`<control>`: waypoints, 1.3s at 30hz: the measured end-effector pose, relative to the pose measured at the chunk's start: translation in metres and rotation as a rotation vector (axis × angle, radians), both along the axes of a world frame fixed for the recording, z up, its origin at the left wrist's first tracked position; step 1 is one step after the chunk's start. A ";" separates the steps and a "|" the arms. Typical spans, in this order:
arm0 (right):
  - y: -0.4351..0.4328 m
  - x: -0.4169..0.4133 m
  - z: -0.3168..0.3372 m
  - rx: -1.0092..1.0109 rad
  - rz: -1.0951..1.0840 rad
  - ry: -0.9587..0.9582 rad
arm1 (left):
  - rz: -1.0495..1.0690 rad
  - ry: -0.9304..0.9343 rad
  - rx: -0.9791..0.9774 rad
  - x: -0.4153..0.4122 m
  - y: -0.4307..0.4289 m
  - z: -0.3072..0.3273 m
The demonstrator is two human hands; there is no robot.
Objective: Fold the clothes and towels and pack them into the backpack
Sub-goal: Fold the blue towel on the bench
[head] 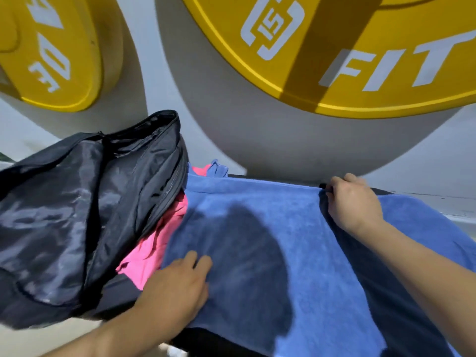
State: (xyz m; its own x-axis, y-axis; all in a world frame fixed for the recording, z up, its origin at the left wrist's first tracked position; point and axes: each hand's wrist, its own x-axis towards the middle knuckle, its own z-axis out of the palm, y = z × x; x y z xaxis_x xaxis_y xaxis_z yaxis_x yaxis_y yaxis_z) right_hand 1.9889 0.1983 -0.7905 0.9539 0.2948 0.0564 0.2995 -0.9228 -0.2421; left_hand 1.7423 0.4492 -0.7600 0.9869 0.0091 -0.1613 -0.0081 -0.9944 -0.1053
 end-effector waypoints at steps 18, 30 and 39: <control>0.083 -0.201 -0.007 -0.067 0.742 0.044 | 0.631 -0.047 -0.211 -0.046 0.041 0.030; 0.045 -0.167 -0.007 0.131 0.470 0.042 | 0.348 -0.002 -0.121 -0.013 -0.039 -0.035; -0.032 -0.138 -0.021 -0.158 0.359 0.130 | 0.396 -0.022 -0.067 -0.014 -0.044 -0.046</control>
State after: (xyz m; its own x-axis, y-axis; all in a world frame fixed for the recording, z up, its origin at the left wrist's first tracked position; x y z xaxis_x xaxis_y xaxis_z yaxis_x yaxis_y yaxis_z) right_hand 1.8514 0.1664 -0.8113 0.7848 0.6058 -0.1310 0.5858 -0.7940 -0.1628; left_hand 1.7286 0.4055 -0.8059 0.9123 0.3798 -0.1530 0.3790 -0.9247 -0.0359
